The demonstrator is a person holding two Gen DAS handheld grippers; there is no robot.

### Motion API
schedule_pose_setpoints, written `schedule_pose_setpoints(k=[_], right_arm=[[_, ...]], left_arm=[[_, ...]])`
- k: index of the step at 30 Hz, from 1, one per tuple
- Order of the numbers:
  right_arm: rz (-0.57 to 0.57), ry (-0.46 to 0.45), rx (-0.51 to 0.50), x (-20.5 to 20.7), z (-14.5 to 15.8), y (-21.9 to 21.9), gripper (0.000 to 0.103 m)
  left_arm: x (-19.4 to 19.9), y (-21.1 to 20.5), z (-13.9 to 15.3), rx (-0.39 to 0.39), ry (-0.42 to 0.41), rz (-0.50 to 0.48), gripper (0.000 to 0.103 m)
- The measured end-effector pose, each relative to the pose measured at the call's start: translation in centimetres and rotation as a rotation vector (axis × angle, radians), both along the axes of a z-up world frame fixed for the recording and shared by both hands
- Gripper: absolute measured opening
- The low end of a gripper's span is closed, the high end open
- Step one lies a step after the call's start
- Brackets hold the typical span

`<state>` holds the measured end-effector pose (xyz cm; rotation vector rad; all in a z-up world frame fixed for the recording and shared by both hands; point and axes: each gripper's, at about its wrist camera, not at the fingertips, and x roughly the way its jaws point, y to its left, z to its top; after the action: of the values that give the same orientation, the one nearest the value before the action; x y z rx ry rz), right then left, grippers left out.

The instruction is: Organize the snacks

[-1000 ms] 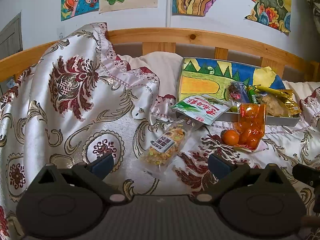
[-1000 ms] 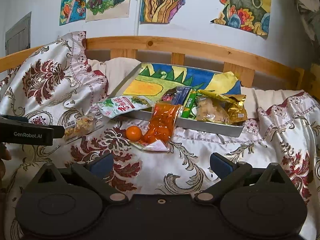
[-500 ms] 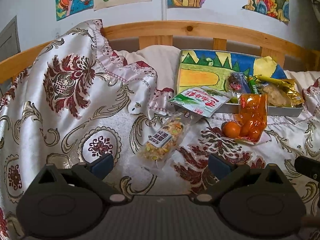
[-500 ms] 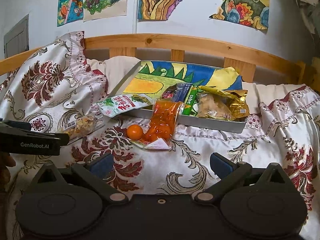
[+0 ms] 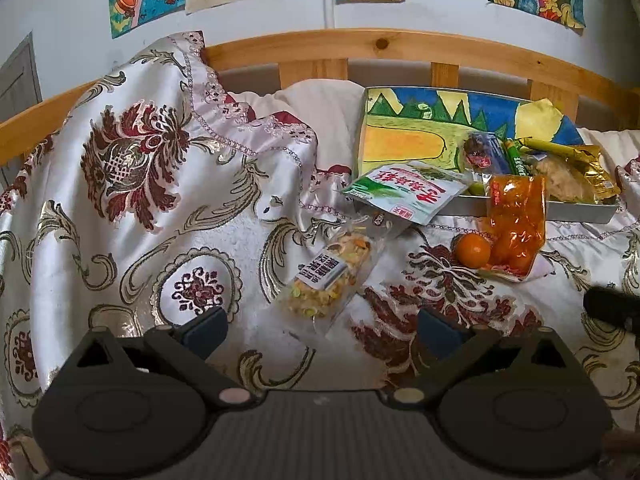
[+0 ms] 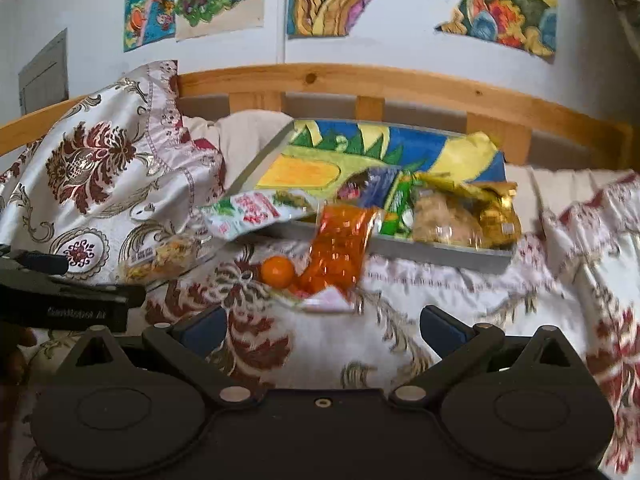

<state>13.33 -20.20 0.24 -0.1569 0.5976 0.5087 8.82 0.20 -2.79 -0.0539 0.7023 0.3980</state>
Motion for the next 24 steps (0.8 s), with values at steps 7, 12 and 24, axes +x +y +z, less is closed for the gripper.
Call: schedule_pose_setpoints(k=[7, 12, 24], right_arm=[[-0.038, -0.06, 0.059, 2.7, -0.3, -0.3, 0.102], [-0.067, -0.042, 0.062, 5.0, -1.6, -0.3, 0.102], [-0.057, -0.011, 0.053, 7.3, -3.5, 0.3, 0.102]], left_arm=[[0.7, 0.4, 0.2, -0.002, -0.022, 0.03, 0.102], [1.6, 0.8, 0.6, 0.003, -0.038, 0.043, 0.102], [5.3, 2.0, 0.1, -0.022, -0.032, -0.012, 0.102]])
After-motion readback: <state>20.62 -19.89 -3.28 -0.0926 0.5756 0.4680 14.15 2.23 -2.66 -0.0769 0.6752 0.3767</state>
